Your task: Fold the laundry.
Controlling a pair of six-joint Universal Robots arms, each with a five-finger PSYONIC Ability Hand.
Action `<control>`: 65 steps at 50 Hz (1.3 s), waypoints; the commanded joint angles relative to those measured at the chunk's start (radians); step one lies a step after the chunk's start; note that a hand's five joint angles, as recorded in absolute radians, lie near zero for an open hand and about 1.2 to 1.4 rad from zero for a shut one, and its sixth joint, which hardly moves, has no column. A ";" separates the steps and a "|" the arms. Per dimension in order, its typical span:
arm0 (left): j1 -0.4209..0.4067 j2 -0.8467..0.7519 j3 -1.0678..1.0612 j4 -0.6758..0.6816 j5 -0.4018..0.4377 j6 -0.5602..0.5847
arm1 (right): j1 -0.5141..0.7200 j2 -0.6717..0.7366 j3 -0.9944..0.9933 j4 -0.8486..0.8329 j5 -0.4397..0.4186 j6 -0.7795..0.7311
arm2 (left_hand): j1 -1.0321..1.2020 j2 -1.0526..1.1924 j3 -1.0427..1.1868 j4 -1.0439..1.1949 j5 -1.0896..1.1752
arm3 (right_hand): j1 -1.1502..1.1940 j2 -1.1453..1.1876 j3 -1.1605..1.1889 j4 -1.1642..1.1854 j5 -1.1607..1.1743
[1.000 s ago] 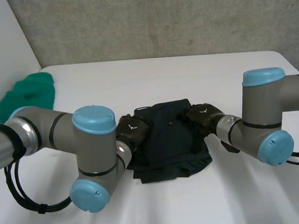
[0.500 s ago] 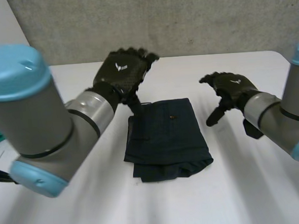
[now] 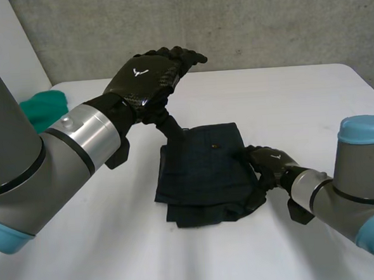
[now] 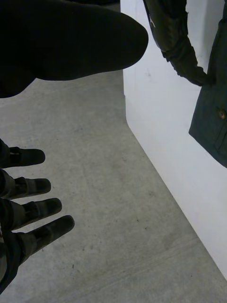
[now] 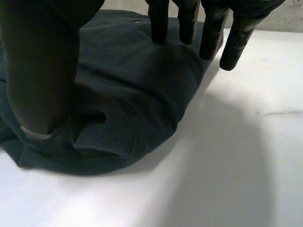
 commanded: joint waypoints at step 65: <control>0.018 -0.065 0.017 0.024 -0.009 0.003 | -0.647 0.790 -1.429 0.252 -0.234 -0.207 | -0.005 -0.020 -0.031 -0.026 -0.044 | 1.232 1.195 1.188 1.167 1.158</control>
